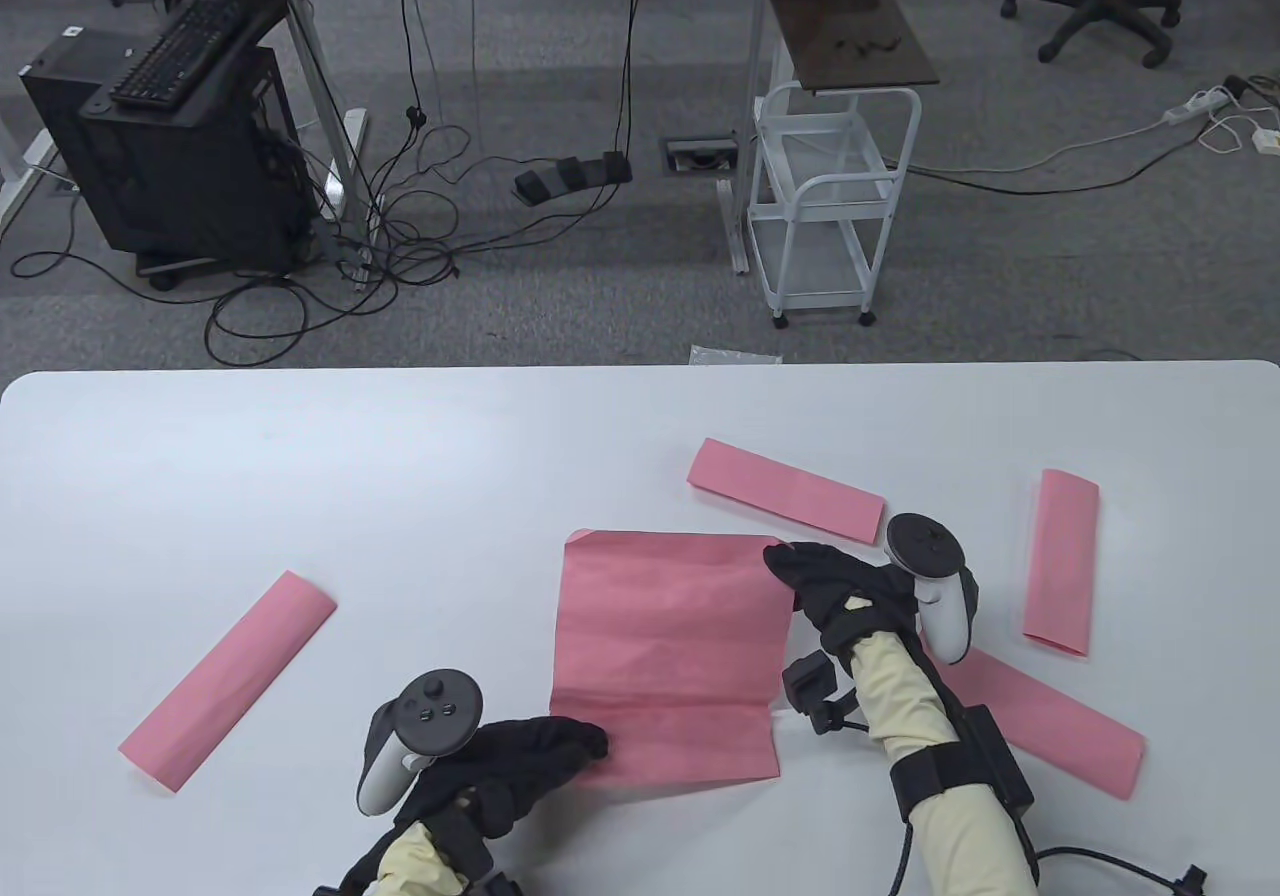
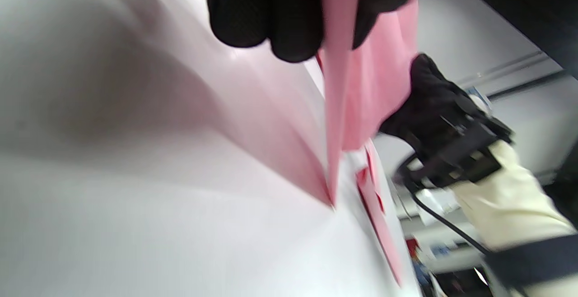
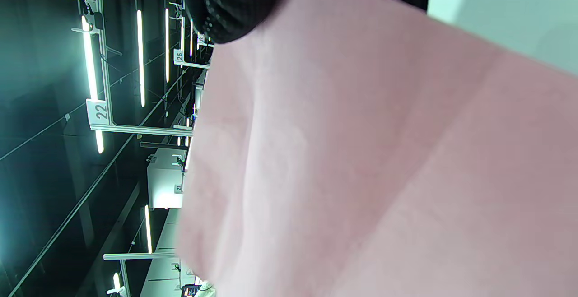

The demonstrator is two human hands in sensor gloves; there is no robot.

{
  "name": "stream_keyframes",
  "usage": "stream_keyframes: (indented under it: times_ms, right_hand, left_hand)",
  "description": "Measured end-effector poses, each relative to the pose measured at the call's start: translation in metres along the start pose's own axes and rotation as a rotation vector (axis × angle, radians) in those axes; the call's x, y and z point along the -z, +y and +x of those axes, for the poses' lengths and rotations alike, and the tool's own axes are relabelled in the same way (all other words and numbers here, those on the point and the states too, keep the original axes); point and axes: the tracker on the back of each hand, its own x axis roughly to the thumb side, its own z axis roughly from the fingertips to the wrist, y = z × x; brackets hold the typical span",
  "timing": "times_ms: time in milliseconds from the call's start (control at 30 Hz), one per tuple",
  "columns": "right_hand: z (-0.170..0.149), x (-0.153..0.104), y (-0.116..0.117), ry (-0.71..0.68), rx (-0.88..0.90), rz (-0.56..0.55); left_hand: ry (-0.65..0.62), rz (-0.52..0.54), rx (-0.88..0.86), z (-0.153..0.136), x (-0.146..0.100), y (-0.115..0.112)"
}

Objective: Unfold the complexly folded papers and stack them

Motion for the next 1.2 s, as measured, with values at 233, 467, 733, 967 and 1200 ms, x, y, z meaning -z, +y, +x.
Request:
stream_keyframes:
  times_ms: [233,467,733,967,1200]
  right_hand:
    - [-0.003,0.002,-0.001,-0.006,0.005,-0.035]
    - [-0.007,0.005,0.001,0.012,-0.038,-0.052]
    - [-0.013,0.017,0.010,0.045,-0.093,-0.046]
    - [-0.017,0.024,0.021,0.040,-0.141,-0.023]
    - [-0.016,0.027,0.025,0.039,-0.142,-0.016]
  left_hand:
    - [-0.013,-0.035,0.061,0.004,0.001,-0.002]
    - [0.002,0.133,0.247,0.010,-0.003,-0.006]
    - [-0.027,-0.108,0.313,0.011,0.002,-0.016]
    - [0.054,-0.252,0.284,0.003,0.010,-0.032]
    - [0.107,-0.328,0.427,0.006,0.016,-0.043]
